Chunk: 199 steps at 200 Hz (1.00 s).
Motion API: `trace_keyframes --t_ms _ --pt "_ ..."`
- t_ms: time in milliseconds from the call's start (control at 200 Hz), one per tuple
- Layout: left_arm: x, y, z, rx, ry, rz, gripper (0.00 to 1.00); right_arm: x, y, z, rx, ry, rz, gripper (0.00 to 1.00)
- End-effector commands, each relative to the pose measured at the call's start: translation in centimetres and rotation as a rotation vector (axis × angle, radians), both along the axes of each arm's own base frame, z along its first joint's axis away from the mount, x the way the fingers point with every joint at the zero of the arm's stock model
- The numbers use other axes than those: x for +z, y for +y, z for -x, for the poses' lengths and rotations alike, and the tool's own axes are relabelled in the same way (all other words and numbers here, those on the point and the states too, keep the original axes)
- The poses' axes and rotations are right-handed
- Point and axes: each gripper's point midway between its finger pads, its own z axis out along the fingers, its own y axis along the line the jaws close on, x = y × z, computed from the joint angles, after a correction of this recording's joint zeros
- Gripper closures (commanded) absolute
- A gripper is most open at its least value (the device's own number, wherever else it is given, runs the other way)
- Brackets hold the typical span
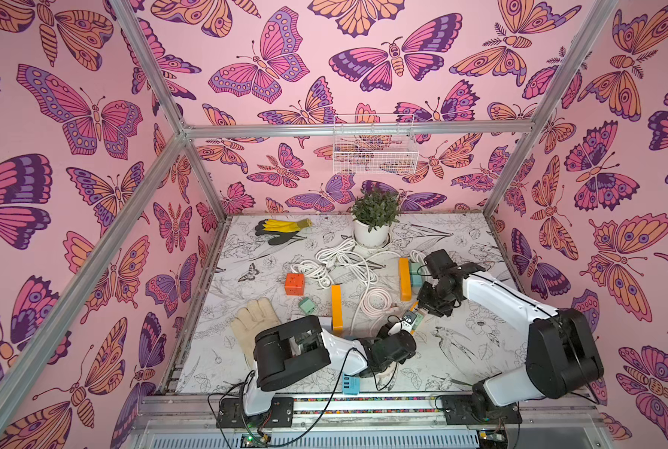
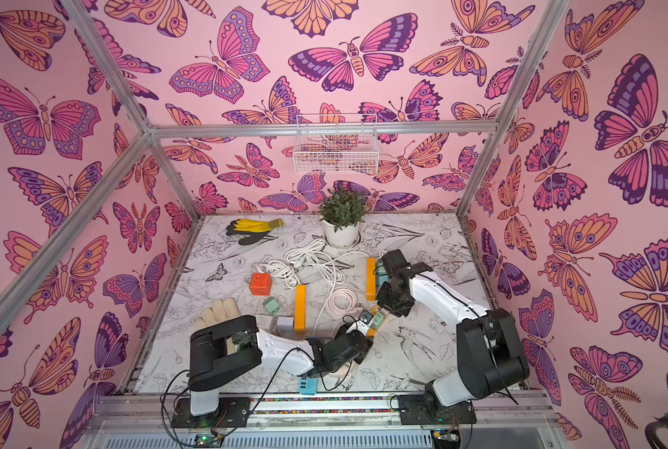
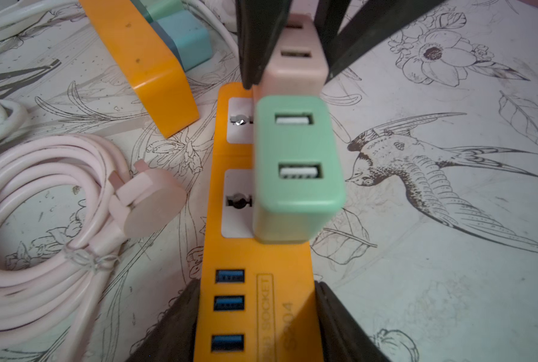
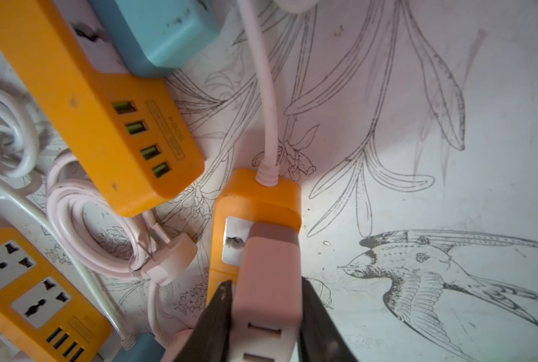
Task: Pull the plug off the socket
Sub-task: Remove the plug from the socket.
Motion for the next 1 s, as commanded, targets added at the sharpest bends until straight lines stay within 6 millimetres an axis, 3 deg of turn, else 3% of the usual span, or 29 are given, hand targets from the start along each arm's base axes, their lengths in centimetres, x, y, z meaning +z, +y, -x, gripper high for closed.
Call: trace_keyframes --t_ms 0,130,265,361,461,536,621,736,796,906,991 --pt "-3.8 2.0 1.8 -0.055 0.079 -0.131 0.46 0.1 -0.4 0.7 0.005 -0.008 0.037 0.73" --pt "-4.0 1.7 2.0 -0.075 0.091 -0.135 0.46 -0.2 0.9 0.1 0.007 0.017 0.000 0.75" --pt "-3.9 1.9 2.1 -0.076 0.094 -0.138 0.46 -0.3 -1.7 -0.5 0.005 0.039 0.108 0.79" --pt "-3.8 2.2 2.0 -0.072 0.093 -0.141 0.46 -1.3 -3.1 0.6 -0.033 0.057 0.099 0.79" --pt "-4.1 2.3 1.9 -0.067 0.101 -0.144 0.46 -1.2 -4.0 2.0 -0.082 0.012 0.085 0.79" --pt "-4.4 2.2 1.8 -0.068 0.111 -0.145 0.46 -1.3 -3.3 3.1 -0.128 -0.032 0.035 0.79" --pt "-4.6 2.0 1.8 -0.074 0.117 -0.146 0.46 -1.0 -1.2 3.4 -0.128 -0.090 -0.001 0.78" --pt "-4.6 1.6 1.9 -0.083 0.124 -0.142 0.46 -0.3 1.5 2.4 -0.100 -0.079 -0.019 0.78" --pt "-4.5 1.6 2.0 -0.084 0.127 -0.139 0.47 0.1 1.8 1.3 -0.093 -0.064 0.003 0.77" --pt "-4.5 1.8 2.1 -0.083 0.131 -0.140 0.47 0.3 0.2 0.0 -0.084 -0.018 0.058 0.77" --pt "-4.7 2.0 2.1 -0.080 0.135 -0.141 0.47 -0.1 -1.9 0.1 -0.094 -0.002 0.071 0.77"
